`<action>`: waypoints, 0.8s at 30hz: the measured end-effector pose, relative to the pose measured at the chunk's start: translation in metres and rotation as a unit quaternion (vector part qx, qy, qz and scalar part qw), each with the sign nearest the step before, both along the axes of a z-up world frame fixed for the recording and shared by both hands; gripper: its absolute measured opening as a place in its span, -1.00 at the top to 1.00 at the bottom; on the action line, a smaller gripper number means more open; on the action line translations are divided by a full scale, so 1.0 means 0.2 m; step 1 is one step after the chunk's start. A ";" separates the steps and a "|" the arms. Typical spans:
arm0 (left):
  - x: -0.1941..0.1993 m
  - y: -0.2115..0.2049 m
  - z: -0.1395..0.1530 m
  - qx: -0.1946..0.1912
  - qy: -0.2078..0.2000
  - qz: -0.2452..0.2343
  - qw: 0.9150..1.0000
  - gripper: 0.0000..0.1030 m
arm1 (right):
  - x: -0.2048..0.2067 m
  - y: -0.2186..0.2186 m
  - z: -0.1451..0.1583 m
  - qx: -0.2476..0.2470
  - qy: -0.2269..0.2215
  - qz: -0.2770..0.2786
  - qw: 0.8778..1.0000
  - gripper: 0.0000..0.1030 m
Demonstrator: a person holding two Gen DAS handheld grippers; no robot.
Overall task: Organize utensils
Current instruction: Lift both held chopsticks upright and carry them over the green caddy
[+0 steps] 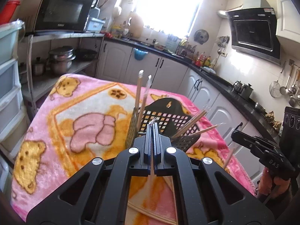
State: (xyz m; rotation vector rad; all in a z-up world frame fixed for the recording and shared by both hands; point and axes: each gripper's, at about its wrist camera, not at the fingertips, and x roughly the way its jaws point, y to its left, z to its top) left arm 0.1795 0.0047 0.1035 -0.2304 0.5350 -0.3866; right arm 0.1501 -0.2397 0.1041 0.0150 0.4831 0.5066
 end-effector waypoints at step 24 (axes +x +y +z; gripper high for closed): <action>-0.02 -0.15 0.28 0.004 -0.070 -0.043 0.997 1.00 | -0.05 0.03 0.29 0.027 -0.076 0.010 0.997 0.93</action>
